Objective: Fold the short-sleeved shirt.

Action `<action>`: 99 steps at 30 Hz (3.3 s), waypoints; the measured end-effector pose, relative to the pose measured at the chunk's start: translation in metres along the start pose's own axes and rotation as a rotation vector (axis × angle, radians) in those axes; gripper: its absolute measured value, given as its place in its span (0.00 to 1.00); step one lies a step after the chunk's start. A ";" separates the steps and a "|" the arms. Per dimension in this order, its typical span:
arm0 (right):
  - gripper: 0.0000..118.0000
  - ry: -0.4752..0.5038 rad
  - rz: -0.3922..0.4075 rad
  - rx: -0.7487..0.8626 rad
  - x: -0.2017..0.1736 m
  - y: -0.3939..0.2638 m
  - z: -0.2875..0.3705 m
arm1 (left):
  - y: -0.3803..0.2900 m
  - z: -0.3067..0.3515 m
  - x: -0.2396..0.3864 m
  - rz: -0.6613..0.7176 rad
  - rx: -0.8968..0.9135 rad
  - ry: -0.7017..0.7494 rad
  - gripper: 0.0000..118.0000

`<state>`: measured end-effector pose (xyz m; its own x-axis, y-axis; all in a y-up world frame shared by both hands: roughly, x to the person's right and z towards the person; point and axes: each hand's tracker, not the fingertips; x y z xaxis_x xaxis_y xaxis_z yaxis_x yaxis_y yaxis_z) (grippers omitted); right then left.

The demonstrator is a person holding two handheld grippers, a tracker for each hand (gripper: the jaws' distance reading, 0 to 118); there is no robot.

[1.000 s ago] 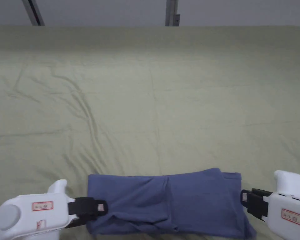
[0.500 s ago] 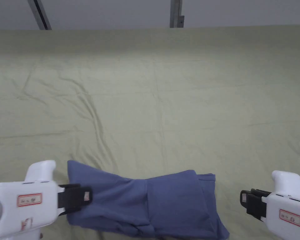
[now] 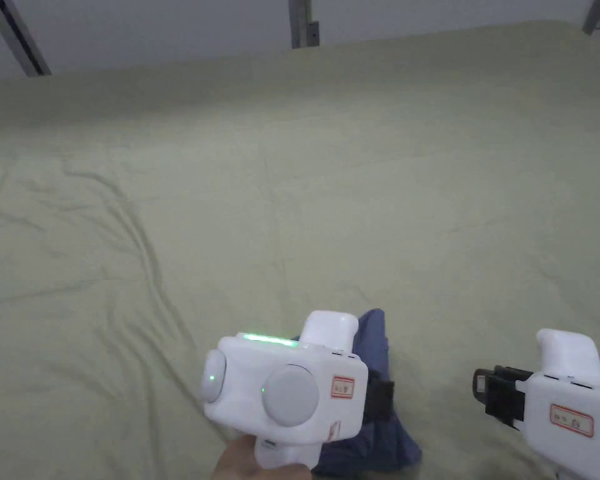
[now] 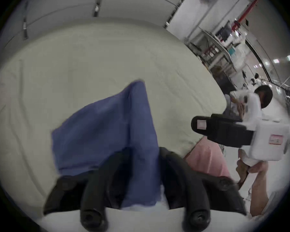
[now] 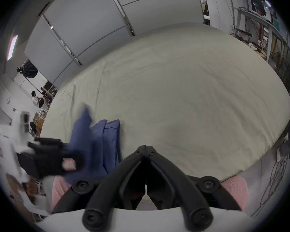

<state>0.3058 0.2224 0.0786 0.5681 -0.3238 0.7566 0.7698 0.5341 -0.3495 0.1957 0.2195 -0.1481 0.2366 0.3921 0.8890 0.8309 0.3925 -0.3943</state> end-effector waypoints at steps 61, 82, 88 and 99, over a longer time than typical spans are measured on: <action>0.00 0.197 0.249 -0.151 -0.090 -0.007 -0.079 | -0.104 0.081 -0.135 0.414 0.208 0.016 0.45; 0.00 0.142 0.212 -0.218 -0.083 -0.022 -0.117 | -0.074 -0.020 -0.183 0.639 0.123 -0.371 0.69; 0.00 0.131 0.215 -0.217 -0.087 -0.022 -0.115 | -0.079 -0.019 -0.184 0.638 0.086 -0.324 0.27; 0.00 0.103 0.235 -0.170 -0.113 -0.017 -0.091 | -0.071 0.010 -0.184 0.578 0.104 -0.350 0.22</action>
<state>0.2552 0.1791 -0.0515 0.7563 -0.2890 0.5869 0.6464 0.4681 -0.6025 0.0880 0.1280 -0.2860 0.4364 0.8020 0.4078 0.5630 0.1101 -0.8191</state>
